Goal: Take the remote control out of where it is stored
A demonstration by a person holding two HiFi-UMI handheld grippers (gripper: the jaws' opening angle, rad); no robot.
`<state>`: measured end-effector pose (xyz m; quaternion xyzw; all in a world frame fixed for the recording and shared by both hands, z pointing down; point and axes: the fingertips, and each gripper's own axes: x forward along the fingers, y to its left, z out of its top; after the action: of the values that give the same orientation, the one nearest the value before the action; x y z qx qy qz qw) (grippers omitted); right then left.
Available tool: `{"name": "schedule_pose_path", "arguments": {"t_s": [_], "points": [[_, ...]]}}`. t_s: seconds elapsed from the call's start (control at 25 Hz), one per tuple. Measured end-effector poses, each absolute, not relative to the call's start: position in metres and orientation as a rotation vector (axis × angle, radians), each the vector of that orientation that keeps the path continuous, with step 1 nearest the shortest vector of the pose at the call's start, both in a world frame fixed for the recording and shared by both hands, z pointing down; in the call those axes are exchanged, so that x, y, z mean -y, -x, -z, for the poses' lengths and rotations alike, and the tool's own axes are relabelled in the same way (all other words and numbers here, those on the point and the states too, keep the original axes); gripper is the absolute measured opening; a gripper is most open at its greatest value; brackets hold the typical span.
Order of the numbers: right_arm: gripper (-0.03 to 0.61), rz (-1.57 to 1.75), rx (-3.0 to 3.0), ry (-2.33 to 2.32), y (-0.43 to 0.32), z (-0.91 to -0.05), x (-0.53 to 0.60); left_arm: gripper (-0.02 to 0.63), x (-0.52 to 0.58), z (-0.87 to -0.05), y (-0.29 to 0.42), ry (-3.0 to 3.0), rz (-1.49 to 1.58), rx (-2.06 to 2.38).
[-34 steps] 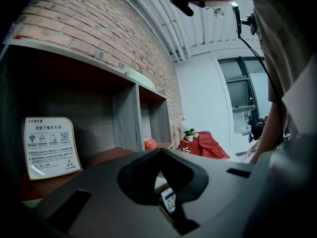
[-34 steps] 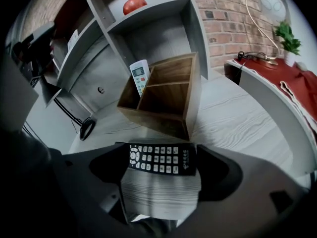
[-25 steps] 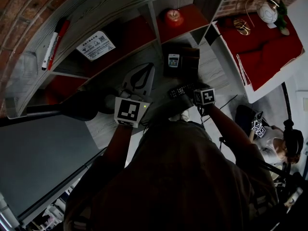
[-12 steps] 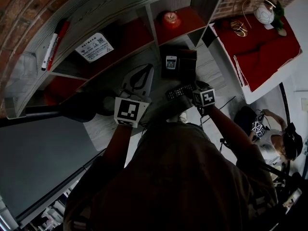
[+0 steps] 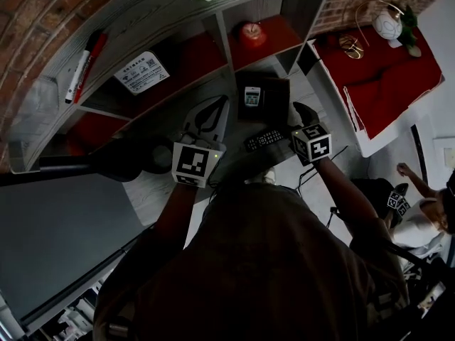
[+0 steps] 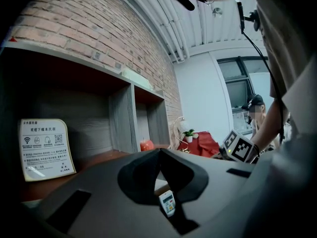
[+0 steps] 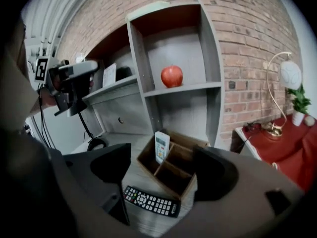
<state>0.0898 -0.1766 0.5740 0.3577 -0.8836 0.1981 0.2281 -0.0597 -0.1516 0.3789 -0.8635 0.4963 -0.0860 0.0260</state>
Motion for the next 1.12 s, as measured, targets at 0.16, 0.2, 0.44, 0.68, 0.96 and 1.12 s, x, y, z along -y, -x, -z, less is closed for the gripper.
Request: {"name": "schedule_pose_path", "arguments": {"t_s": [0.16,0.2,0.44,0.68,0.96,1.12], "points": [[0.394,-0.401,2.56,-1.048,-0.09,-0.521,0.188,0.012,0.152,-0.375,0.058,2.668,0.249,-1.532],[0.394,-0.362,2.587,-1.059,-0.089,-0.508,0.189,0.012,0.152,-0.374,0.058,2.668,0.245,-1.532],[0.394,-0.158,2.685,-1.079,-0.087,-0.452,0.184,0.012,0.151,-0.37,0.057,2.659,0.24,-1.526],[0.391,-0.018,2.752,-1.08,-0.083,-0.417,0.172,0.012,0.151,-0.363,0.058,2.651,0.22,-1.524],[0.064,0.151,2.809,-1.253,-0.094,-0.369,0.162,0.012,0.15,-0.357,0.058,2.648,0.204,-1.527],[0.014,0.205,2.81,-1.322,-0.101,-0.357,0.158,0.012,0.15,-0.355,0.059,2.636,0.198,-1.533]]}}
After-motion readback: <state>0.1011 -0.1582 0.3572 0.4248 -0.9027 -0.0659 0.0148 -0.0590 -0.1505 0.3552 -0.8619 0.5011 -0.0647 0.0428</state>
